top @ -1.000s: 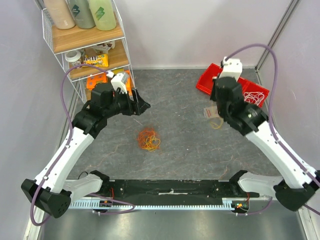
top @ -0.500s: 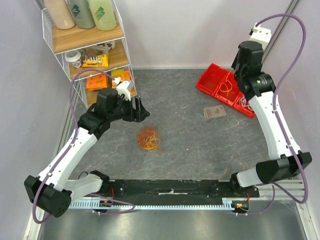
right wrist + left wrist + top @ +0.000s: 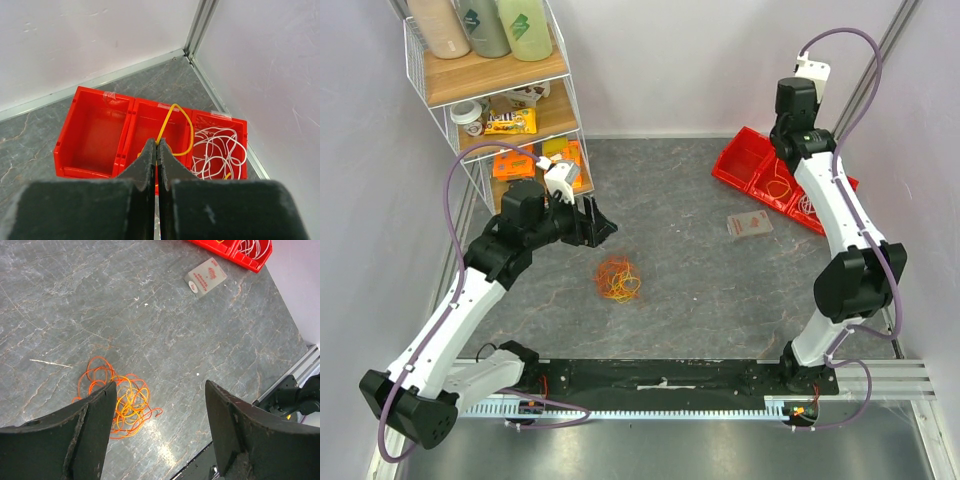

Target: Untangle the cables

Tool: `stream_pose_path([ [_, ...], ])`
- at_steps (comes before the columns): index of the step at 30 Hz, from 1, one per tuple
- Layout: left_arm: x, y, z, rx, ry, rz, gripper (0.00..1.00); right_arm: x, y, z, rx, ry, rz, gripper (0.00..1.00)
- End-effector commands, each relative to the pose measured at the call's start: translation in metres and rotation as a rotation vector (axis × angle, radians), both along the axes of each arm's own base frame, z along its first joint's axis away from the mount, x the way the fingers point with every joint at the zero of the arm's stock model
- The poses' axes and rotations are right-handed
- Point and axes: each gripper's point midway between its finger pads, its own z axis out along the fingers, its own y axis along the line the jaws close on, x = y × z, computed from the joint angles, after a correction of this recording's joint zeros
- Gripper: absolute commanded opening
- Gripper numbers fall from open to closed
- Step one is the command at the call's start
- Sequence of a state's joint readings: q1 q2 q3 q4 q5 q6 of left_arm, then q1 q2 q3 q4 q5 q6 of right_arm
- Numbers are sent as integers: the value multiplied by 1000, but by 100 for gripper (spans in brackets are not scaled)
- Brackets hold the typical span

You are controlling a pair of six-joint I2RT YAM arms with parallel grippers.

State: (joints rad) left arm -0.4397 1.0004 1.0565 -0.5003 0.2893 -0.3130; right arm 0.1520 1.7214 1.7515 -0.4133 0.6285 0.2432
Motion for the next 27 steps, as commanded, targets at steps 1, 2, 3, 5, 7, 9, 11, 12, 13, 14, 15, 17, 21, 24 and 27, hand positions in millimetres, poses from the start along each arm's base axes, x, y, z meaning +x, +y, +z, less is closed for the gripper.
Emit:
stream_pose_path([
  [1, 2, -1, 8, -1, -57, -22, 77, 14, -13, -7, -19, -25, -32, 0],
  [2, 3, -1, 8, 0, -56, -21, 77, 20, -12, -21, -16, -1, -19, 0],
  [3, 3, 0, 7, 1, -54, -19, 77, 25, -13, -32, -16, 19, -17, 0],
  [5, 3, -1, 7, 2, -53, -21, 77, 32, -15, -51, -3, 50, -15, 0],
  [7, 4, -1, 5, 4, -51, -20, 77, 35, -14, -71, 30, 79, -8, 0],
  [9, 4, 0, 5, 6, -49, -17, 77, 35, -10, -93, 79, 102, 3, 0],
  [11, 5, 0, 4, 8, -46, -17, 77, 37, -5, -115, 136, 120, 29, 0],
  [12, 5, -1, 4, 9, -47, -18, 77, 38, -2, -128, 168, 132, 46, 0],
  [13, 5, -1, 2, 7, -42, -18, 77, 39, -3, -140, 191, 148, 45, 0],
  [14, 5, -2, 1, 8, -38, -21, 77, 39, -5, -151, 208, 167, 48, 0],
  [15, 5, -1, 0, 11, -36, -20, 77, 40, -7, -162, 225, 183, 46, 0],
  [17, 6, -2, -3, 12, -28, -21, 77, 39, -14, -180, 255, 212, 41, 0],
  [21, 7, -2, -4, 14, -22, -23, 77, 39, -36, -191, 241, 228, 13, 5],
  [24, 7, -4, -6, 11, -16, -25, 77, 51, -40, -185, 200, 235, 50, 10],
  [27, 9, -4, -11, 12, 1, -25, 77, 63, -44, -176, 176, 226, 63, 15],
])
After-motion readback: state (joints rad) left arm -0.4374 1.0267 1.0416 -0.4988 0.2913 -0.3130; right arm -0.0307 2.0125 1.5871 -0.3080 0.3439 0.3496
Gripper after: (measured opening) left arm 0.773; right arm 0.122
